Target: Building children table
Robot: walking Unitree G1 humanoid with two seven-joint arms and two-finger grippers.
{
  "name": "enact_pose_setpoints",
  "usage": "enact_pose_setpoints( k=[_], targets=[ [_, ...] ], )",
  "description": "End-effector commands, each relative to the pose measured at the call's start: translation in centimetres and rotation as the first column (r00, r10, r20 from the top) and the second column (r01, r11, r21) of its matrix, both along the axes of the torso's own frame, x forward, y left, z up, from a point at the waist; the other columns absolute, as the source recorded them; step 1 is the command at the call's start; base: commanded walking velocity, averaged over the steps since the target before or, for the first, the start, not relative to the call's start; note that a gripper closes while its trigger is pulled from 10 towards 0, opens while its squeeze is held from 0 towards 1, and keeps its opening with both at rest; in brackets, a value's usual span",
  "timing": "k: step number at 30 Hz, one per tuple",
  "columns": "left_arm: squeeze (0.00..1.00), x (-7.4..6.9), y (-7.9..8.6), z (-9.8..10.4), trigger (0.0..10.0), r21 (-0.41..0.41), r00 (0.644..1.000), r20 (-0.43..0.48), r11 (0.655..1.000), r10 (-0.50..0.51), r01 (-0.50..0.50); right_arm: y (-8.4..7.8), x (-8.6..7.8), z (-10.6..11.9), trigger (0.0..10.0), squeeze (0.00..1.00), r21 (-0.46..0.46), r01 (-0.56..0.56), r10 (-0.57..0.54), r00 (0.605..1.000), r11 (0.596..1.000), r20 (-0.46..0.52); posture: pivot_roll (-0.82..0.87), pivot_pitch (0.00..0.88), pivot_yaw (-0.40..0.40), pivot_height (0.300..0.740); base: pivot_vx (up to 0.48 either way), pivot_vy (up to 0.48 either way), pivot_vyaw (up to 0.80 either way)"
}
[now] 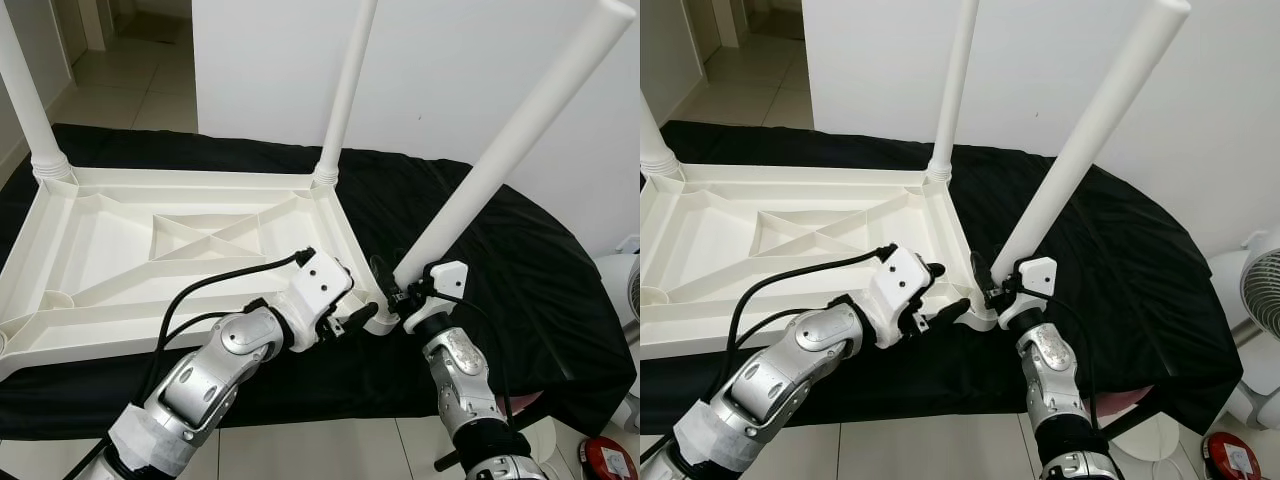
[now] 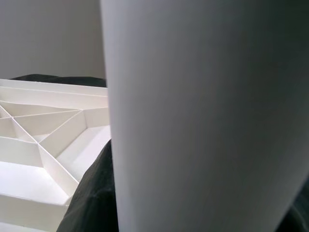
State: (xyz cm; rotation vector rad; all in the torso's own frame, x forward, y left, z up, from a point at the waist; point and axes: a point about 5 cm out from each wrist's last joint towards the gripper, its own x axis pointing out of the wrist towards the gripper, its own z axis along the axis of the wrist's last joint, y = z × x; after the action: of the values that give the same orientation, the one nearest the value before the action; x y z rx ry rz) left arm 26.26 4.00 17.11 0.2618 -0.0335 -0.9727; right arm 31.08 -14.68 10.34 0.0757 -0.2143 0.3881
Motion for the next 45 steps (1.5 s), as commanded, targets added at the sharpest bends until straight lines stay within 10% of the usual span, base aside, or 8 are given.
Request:
enact_pose_setpoints(
  k=[1,14,33,45],
  targets=[
    [0.00,-0.3,-0.3,0.6,10.0,0.006,0.997,0.006,0.997,-0.073,0.073,-0.1,-1.4,-3.7,10.0,0.00,-0.040,-0.016,0.009,0.985,0.999,-0.170,0.03,0.000,-0.113,0.740,0.000,0.000,0.00],
    [0.00,-0.1,-0.2,0.8,10.0,0.008,0.997,0.014,0.997,-0.073,0.073,-0.1,0.6,-3.4,10.0,0.00,-0.200,-0.091,0.031,0.957,0.976,-0.287,0.03,0.000,-0.111,0.740,0.000,0.000,0.00],
    [0.00,-0.2,-0.2,0.9,10.0,0.006,0.998,0.016,0.998,-0.069,0.069,-1.3,0.2,-4.3,10.0,0.00,0.062,0.053,-0.027,0.928,0.997,-0.372,0.03,0.000,-0.116,0.740,0.000,0.000,0.00],
    [0.00,0.0,-0.4,1.5,10.0,-0.018,0.997,0.021,0.997,-0.073,0.073,-0.7,-0.5,-3.3,10.0,0.00,0.022,0.012,-0.005,0.966,1.000,-0.260,0.03,0.000,-0.114,0.740,0.000,0.000,0.00]
  ],
)
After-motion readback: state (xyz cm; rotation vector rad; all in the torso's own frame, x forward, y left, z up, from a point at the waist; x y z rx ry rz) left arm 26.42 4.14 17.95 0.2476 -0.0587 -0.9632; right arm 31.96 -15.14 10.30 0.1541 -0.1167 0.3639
